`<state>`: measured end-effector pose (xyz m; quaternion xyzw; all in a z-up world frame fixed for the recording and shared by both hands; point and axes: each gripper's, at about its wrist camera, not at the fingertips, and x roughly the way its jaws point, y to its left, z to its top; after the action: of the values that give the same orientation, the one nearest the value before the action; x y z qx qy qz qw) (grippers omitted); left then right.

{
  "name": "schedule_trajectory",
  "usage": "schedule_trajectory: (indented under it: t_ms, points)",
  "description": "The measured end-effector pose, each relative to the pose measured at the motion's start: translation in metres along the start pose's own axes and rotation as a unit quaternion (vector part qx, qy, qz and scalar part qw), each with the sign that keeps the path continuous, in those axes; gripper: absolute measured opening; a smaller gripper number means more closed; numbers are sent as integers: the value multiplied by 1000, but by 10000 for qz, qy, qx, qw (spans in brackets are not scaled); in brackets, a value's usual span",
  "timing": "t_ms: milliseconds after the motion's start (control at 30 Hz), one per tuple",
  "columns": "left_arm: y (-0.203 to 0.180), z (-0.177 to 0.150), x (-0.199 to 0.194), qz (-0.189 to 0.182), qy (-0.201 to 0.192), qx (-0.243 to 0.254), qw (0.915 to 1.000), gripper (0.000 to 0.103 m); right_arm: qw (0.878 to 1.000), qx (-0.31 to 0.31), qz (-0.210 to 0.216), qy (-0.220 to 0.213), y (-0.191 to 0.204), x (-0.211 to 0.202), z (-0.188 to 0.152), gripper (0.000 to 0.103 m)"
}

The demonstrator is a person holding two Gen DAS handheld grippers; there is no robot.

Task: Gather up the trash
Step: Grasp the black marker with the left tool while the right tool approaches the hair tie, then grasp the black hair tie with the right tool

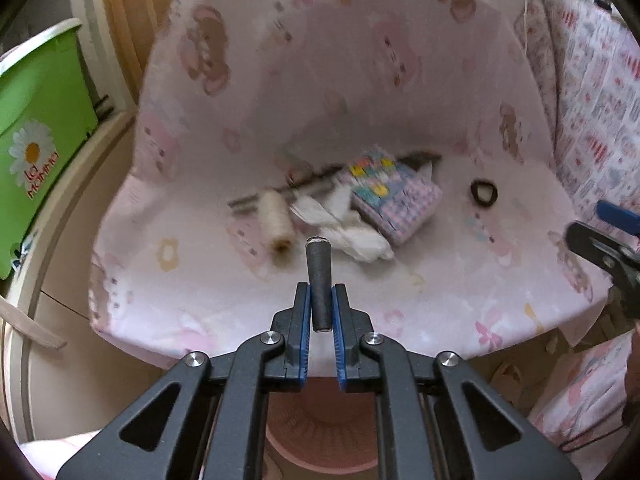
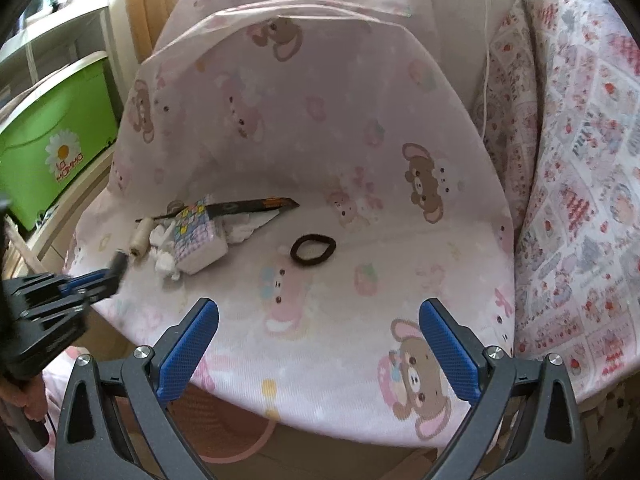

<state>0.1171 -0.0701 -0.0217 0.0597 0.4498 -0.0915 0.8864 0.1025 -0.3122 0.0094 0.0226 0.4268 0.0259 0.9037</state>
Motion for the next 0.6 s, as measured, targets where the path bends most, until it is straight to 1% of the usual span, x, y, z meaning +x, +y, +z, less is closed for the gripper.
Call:
schedule_trajectory:
  t_ms: [100,133,167,200,233,267,300,333,400,433,500,533,567,600]
  points:
    - [14,-1,-16,146,-466,-109,9987,10,9995,-227,10,216,4,21,18,101]
    - [18,-2,-18,234,-612,-164,9977,10,9991,-311,-58,267,5,30,21,101]
    - [22,-3,-19,306,-715,-245,9967,10,9986,-391,-136,334,6,40,25,97]
    - [27,-3,-18,342,-728,-340,9962,10,9979,-450,-150,430,8,52,28,93]
    - [32,-1,-15,392,-551,-484,9965,9,9974,-481,-126,522,10,64,31,92]
    - [36,2,-12,281,-331,-672,9968,9,9973,-478,-105,552,10,72,33,90]
    - [42,3,-14,-71,-290,-903,9955,10,9973,-460,-109,559,10,78,34,90]
    - [46,5,-19,-199,-380,-1007,9940,10,9973,-435,-129,580,11,87,37,90]
    - [45,3,-28,287,-568,-880,9941,9,9971,-409,-112,637,11,101,39,89]
    - [45,0,-32,392,-657,-853,9934,9,9971,-375,-94,659,11,108,39,88]
    - [46,-6,-37,333,-614,-903,9935,9,9964,-357,-75,769,11,119,38,82]
    - [46,-7,-38,206,-592,-949,9935,9,9970,-412,-136,641,12,119,39,82]
    - [46,-7,-39,135,-598,-982,9933,9,9968,-453,-167,631,13,120,40,80]
    - [46,-8,-42,144,-608,-1010,9929,9,9968,-491,-132,616,14,120,41,79]
